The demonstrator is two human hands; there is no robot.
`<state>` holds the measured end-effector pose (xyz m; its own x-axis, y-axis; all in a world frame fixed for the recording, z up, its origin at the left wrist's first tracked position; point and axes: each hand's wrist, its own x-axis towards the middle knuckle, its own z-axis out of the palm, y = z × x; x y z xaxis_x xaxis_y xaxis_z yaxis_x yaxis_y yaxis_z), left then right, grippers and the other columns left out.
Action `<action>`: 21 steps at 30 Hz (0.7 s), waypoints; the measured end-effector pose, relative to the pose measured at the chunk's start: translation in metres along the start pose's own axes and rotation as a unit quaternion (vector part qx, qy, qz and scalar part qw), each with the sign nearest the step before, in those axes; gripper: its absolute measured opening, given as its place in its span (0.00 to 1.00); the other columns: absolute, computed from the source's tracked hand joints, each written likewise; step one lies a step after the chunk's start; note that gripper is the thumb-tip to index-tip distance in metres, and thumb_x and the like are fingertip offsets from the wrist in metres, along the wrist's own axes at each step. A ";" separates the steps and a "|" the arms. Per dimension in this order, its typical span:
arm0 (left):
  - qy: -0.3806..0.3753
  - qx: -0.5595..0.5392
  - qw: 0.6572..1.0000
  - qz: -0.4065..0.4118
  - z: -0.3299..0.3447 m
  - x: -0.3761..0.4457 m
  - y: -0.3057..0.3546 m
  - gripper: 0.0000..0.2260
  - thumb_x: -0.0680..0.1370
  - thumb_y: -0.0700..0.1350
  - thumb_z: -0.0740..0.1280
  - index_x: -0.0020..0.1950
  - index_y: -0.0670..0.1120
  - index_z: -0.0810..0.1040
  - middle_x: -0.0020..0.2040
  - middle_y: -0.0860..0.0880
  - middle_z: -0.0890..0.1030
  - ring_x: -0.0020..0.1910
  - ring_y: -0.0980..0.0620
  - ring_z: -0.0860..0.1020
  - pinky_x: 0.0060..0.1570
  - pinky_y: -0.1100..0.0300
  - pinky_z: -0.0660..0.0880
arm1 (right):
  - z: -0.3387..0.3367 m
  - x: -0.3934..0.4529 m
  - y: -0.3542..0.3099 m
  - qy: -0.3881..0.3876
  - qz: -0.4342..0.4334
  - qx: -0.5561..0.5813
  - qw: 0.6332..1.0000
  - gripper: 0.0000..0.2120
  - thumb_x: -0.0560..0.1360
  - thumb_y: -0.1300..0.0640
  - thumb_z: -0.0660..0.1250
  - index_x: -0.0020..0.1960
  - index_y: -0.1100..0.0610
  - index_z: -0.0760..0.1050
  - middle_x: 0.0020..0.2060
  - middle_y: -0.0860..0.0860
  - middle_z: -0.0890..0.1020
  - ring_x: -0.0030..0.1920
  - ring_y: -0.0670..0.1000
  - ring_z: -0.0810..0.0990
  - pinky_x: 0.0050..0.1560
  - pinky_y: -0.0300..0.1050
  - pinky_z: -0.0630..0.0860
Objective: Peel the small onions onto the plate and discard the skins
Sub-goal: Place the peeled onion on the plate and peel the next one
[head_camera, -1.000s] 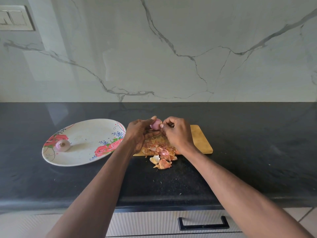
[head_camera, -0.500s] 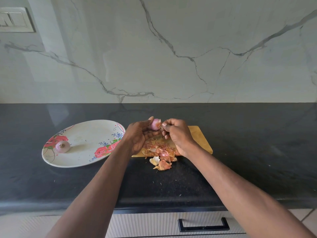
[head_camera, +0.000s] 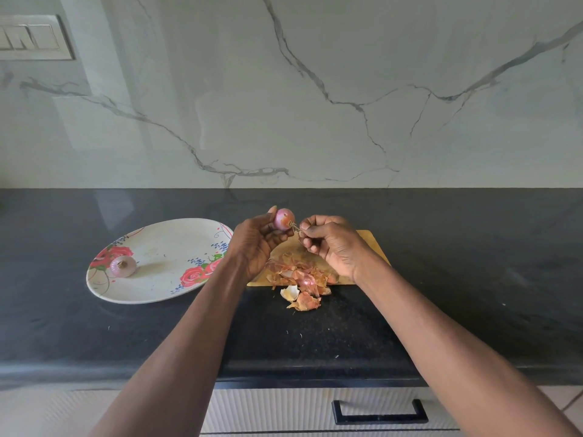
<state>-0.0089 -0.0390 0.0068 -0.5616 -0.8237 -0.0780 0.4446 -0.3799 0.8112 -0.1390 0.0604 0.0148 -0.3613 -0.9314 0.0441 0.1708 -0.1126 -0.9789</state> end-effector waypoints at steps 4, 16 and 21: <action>0.044 -0.037 0.998 0.028 -0.008 0.007 0.004 0.06 0.81 0.38 0.65 0.55 0.37 0.78 0.43 0.39 0.81 0.35 0.47 0.81 0.33 0.62 0.80 | -0.004 -0.002 0.001 -0.004 -0.014 -0.193 0.981 0.09 0.74 0.73 0.68 0.40 0.60 0.78 0.34 0.56 0.79 0.30 0.49 0.75 0.28 0.38 0.71; -0.070 0.007 0.997 0.019 -0.007 0.002 0.005 0.11 0.82 0.36 0.60 0.62 0.42 0.78 0.54 0.41 0.81 0.50 0.46 0.79 0.48 0.55 0.79 | -0.001 -0.002 0.006 0.097 -0.144 -0.347 0.922 0.05 0.74 0.62 0.73 0.45 0.53 0.85 0.39 0.44 0.85 0.43 0.45 0.84 0.45 0.38 0.78; -0.105 0.026 0.994 0.021 -0.004 0.001 0.004 0.09 0.82 0.36 0.61 0.57 0.41 0.80 0.51 0.42 0.83 0.48 0.47 0.81 0.48 0.55 0.81 | -0.001 -0.002 0.005 0.117 -0.149 -0.287 0.939 0.05 0.74 0.64 0.72 0.45 0.55 0.85 0.38 0.48 0.86 0.40 0.51 0.86 0.43 0.40 0.82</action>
<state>-0.0048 -0.0433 0.0080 -0.6793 -0.7300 0.0758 0.4371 -0.3194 0.8408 -0.1380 0.0624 0.0098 -0.5177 -0.7790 0.3537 -0.4683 -0.0879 -0.8792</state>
